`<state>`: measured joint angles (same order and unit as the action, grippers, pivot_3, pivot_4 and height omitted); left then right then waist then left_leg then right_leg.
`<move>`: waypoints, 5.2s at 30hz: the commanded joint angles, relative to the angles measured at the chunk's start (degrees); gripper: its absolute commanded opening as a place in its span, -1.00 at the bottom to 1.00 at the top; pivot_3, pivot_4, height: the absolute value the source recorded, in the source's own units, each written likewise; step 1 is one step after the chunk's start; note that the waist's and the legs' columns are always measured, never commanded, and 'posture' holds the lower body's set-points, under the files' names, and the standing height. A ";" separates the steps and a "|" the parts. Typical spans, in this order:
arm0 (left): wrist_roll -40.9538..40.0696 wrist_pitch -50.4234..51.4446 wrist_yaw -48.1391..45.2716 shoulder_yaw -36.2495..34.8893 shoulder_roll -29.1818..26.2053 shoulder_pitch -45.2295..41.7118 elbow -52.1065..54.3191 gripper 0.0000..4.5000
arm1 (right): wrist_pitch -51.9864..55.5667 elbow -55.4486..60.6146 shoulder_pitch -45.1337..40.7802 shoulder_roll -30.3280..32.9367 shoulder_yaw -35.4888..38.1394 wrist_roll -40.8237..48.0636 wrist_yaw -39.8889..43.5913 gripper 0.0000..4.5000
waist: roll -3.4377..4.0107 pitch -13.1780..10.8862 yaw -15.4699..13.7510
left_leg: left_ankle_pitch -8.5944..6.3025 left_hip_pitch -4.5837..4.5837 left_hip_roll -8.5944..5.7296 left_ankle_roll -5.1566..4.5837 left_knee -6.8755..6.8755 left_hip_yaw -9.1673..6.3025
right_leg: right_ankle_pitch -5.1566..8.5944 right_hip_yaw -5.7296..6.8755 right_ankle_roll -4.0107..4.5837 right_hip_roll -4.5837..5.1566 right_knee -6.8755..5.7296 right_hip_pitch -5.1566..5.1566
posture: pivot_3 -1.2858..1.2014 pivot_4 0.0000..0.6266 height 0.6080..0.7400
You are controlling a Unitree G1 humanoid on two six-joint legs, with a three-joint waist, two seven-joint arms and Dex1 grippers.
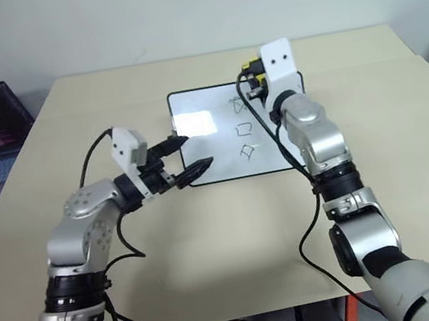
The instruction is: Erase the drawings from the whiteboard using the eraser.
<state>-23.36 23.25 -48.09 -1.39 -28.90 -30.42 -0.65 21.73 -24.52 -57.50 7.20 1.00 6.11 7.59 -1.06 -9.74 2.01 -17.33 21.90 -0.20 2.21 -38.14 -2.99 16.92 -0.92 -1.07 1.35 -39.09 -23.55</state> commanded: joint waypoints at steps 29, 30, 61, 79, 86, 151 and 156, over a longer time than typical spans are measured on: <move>0.72 -0.78 0.48 -0.37 -0.59 -1.40 2.13 1.00 | -5.86 -2.14 -0.87 -3.95 -1.80 -1.06 1.97 -0.53 | 0.00 0.00 0.55 | 0.02 0.00 0.01 0.03 -0.07 0.00 | -0.01 -0.01 -0.01 0.01 -0.11 -0.01 | 0.03 -0.52 1.00; 0.71 -0.69 0.55 -0.40 -0.64 -1.37 2.26 1.00 | -5.76 -1.99 -0.62 -3.95 -1.93 -1.08 2.08 -0.53 | 0.00 0.00 0.56 | 0.02 0.00 0.01 0.03 -0.08 0.00 | -0.01 0.00 -0.01 0.01 -0.12 -0.01 | 0.03 -0.52 1.00; 0.77 0.07 1.86 -1.63 -1.73 -0.57 4.01 1.00 | -7.79 -8.20 -1.14 -5.64 -7.04 -6.91 5.52 -0.53 | 0.00 0.00 1.23 | -0.09 -0.02 -0.02 -0.15 -0.68 -0.05 | -0.01 -0.04 0.00 0.00 -0.83 -0.05 | 0.03 -0.52 1.00; 0.32 0.32 2.44 -1.47 -1.25 -0.69 4.15 1.00 | -7.93 -8.06 2.16 -1.22 -7.02 -10.32 6.86 -0.53 | -0.01 0.02 0.72 | -0.09 -0.04 -0.04 -0.16 -0.72 -0.08 | -0.01 -0.02 0.00 0.02 -0.86 -0.01 | 0.03 -0.52 1.00; 0.65 -0.42 2.18 -0.82 -0.07 -1.72 2.76 1.00 | -6.76 -5.88 4.14 2.59 -6.86 -10.58 8.03 -0.53 | -0.03 0.02 -0.03 | -0.10 -0.05 -0.06 -0.17 -0.77 -0.10 | -0.01 0.02 -0.01 0.03 -0.87 0.03 | 0.03 -0.52 1.00; 0.67 -0.60 2.89 -1.37 0.47 -1.24 3.61 1.00 | -24.94 -25.36 -7.50 5.05 -14.01 -16.82 20.59 -0.53 | -0.06 0.04 0.04 | -0.09 -0.06 -0.06 -0.15 -0.73 -0.08 | -0.01 -0.01 -0.01 0.03 -0.80 0.02 | 0.03 -0.52 1.00; 0.47 -1.07 3.26 -1.51 1.26 -2.24 2.95 1.00 | -20.21 -21.71 -3.57 5.58 -12.91 -15.33 22.60 -0.53 | -0.07 0.05 -0.02 | -0.08 -0.07 -0.06 -0.15 -0.74 -0.08 | -0.01 0.00 -0.01 0.03 -0.81 0.03 | 0.03 -0.52 1.00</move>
<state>-22.28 23.28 -45.47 -1.64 -27.85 -31.47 0.51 -0.82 -47.80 -62.96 11.89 -12.51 -9.71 29.17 -1.12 -9.70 1.99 -17.42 21.84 -0.25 2.07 -38.88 -3.08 16.91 -0.92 -1.08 1.38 -39.90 -23.51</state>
